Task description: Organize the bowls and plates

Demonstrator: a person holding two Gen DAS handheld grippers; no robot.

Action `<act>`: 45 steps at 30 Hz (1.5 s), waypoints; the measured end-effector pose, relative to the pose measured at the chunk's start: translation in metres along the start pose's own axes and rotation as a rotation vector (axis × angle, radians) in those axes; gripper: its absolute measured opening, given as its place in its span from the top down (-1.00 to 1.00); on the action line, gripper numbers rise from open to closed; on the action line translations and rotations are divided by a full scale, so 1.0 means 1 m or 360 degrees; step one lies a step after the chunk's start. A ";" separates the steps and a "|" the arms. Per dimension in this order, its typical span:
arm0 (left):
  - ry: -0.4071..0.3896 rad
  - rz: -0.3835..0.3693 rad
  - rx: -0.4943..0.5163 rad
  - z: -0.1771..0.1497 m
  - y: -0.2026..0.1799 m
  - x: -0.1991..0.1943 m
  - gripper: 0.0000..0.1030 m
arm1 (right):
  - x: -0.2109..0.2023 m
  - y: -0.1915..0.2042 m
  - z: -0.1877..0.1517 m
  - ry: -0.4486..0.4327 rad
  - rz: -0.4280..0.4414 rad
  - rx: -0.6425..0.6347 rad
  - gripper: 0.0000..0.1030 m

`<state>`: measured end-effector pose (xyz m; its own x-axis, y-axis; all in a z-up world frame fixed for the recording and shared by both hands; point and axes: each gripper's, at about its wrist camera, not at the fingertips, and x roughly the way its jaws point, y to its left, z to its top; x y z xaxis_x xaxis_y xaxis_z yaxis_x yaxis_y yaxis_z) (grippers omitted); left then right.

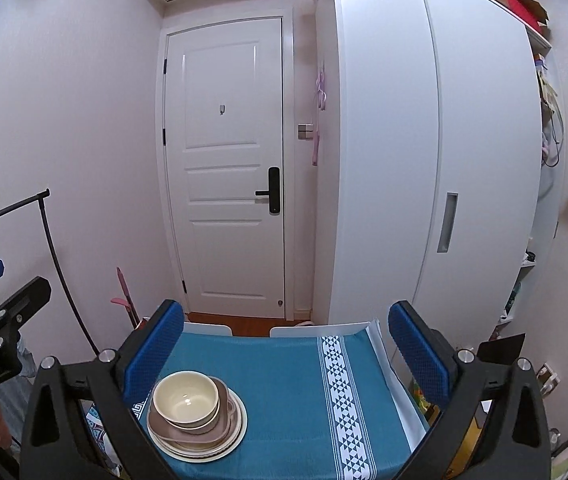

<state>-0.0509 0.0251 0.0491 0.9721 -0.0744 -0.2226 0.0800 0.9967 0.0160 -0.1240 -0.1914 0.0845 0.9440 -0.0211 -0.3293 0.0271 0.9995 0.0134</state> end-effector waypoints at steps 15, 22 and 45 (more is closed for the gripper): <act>-0.0002 -0.0018 0.0013 0.001 -0.004 0.000 -1.00 | 0.005 0.005 0.004 0.0014 -0.0028 -0.0016 -0.98; 0.0008 -0.0010 0.0016 0.000 -0.004 0.002 -1.00 | 0.008 0.007 0.004 -0.0001 -0.0025 -0.0018 -0.98; 0.0012 0.0021 0.0007 0.003 0.012 0.011 -1.00 | 0.011 0.016 0.008 -0.0033 -0.0013 -0.0001 -0.98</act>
<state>-0.0384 0.0366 0.0501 0.9714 -0.0613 -0.2295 0.0684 0.9974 0.0232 -0.1102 -0.1756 0.0889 0.9504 -0.0299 -0.3097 0.0347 0.9993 0.0101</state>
